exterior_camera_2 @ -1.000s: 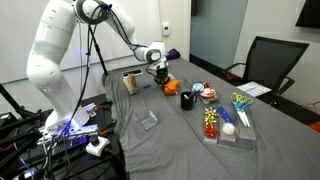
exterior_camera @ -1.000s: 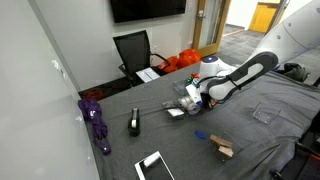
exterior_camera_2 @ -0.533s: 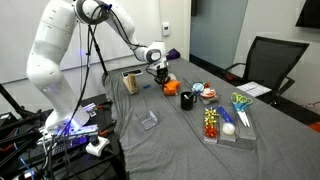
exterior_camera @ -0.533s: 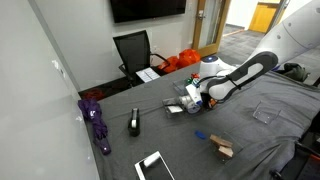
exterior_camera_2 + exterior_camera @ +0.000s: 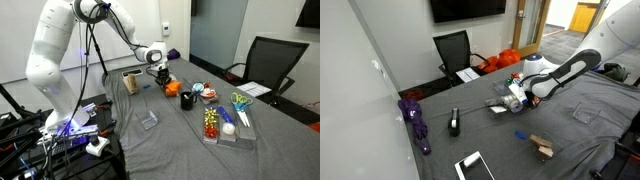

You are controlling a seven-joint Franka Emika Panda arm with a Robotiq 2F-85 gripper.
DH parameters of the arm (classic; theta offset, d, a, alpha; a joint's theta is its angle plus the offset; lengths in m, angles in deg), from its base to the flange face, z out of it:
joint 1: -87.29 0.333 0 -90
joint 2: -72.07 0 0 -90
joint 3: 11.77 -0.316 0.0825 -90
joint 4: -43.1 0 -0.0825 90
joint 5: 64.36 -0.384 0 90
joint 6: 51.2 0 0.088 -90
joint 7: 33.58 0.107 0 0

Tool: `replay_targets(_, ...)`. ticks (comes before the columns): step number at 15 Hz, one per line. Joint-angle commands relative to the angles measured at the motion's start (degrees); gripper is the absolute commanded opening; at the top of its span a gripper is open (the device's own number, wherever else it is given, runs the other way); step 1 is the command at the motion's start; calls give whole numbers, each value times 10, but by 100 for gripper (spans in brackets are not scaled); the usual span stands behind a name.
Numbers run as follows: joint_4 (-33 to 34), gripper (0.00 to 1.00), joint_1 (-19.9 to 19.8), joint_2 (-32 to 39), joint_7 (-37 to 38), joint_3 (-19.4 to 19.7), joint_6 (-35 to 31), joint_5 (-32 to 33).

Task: Move the container on the left to the right.

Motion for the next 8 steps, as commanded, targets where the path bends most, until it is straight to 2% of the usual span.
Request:
replay_targets(1,-60,1,-24,-46,-70,-4,-41,-12)
replay_targets(8,-134,1,-41,-92,-162,-9,-97,-40)
